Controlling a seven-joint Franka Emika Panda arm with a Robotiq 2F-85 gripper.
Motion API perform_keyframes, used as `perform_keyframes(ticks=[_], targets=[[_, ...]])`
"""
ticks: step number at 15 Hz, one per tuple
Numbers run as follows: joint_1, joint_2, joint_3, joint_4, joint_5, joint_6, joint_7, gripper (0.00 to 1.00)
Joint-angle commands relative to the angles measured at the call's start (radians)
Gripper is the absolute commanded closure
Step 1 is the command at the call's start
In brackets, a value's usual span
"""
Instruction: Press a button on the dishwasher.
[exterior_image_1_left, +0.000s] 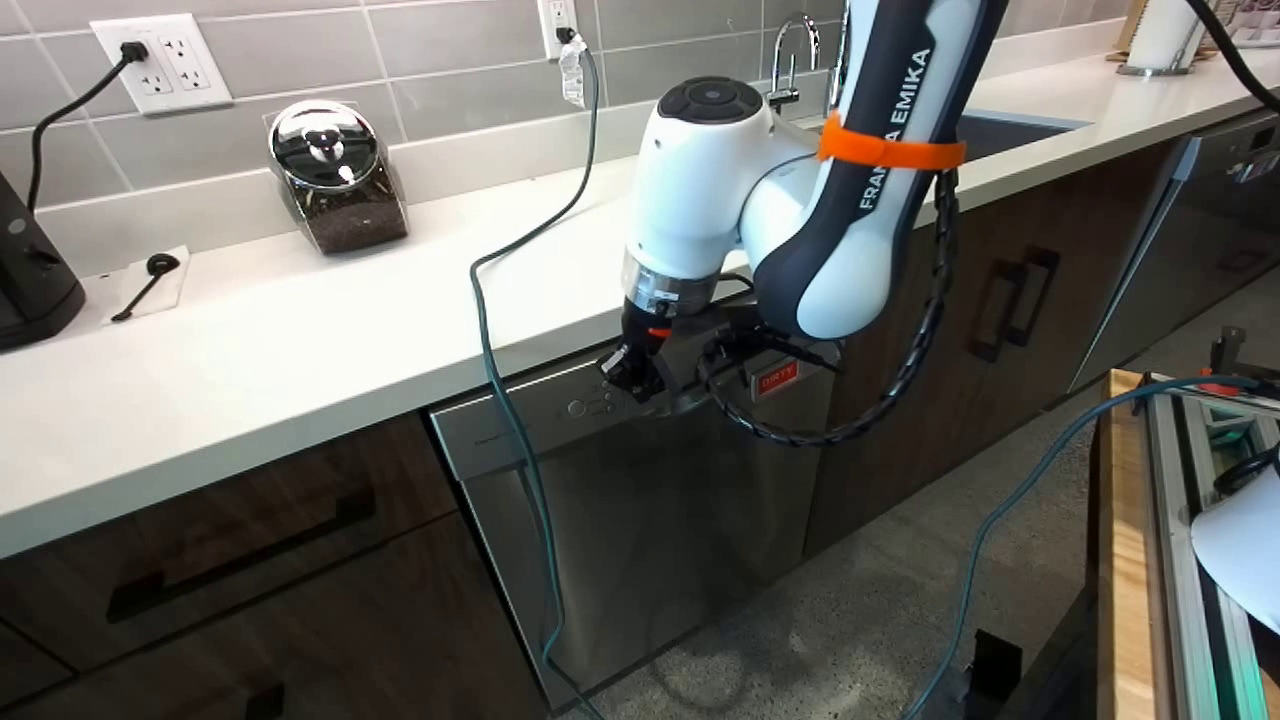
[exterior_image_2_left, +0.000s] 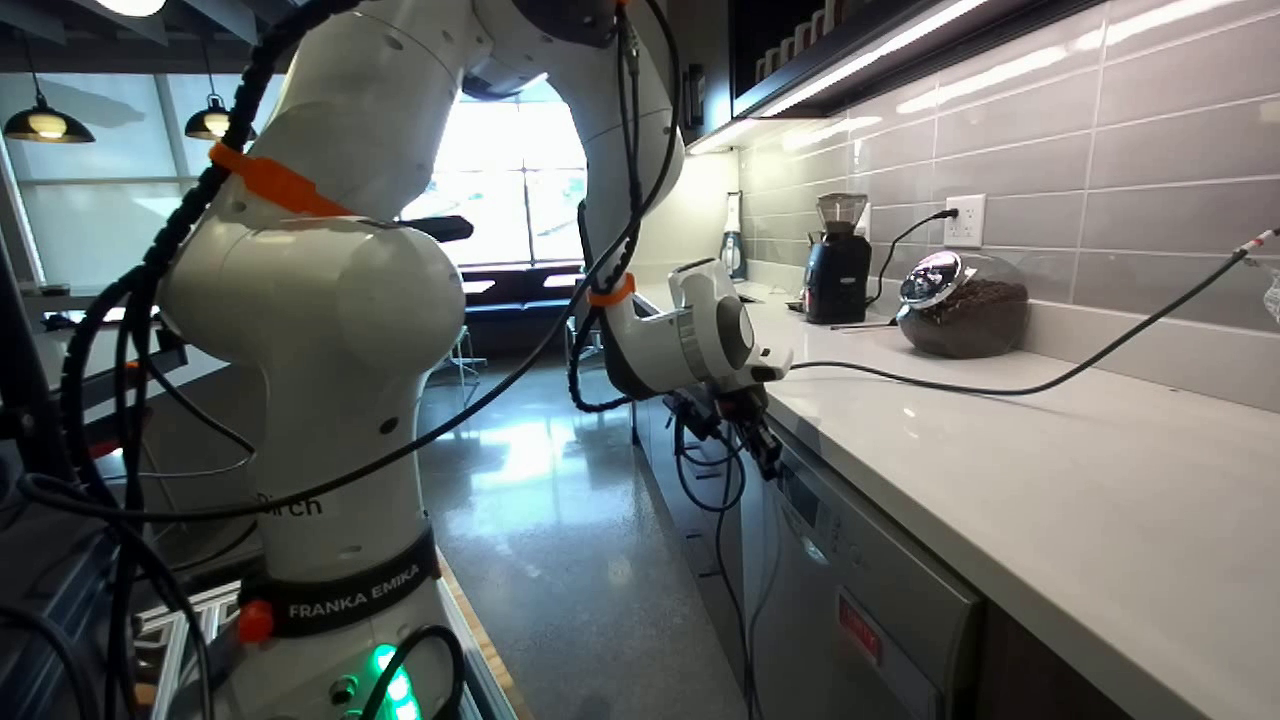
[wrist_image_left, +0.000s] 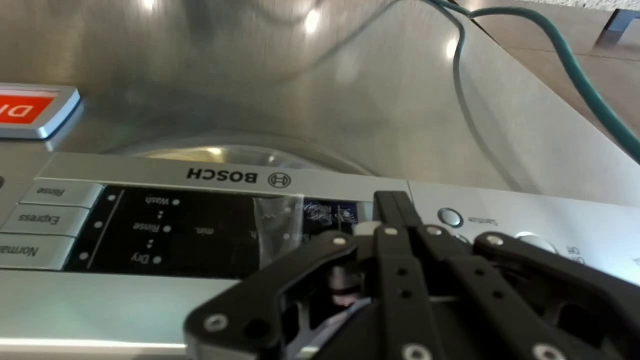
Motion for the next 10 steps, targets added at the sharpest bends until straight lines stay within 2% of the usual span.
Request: perform_keyframes(ticks=[1, 5, 7, 8, 9, 10], targets=[[-0.016, -0.032, 0.013, -0.037, 0.001, 0.002, -0.001, 1.00], [-0.027, -0.073, 0.025, -0.078, -0.002, -0.015, -0.007, 1.00], [-0.050, -0.104, 0.051, -0.107, -0.003, -0.025, -0.017, 1.00], [-0.060, -0.117, 0.063, -0.120, -0.002, -0.029, -0.019, 0.74], [-0.074, -0.133, 0.080, -0.136, -0.002, -0.035, -0.023, 0.73], [-0.089, -0.149, 0.097, -0.150, -0.002, -0.044, -0.029, 0.67]])
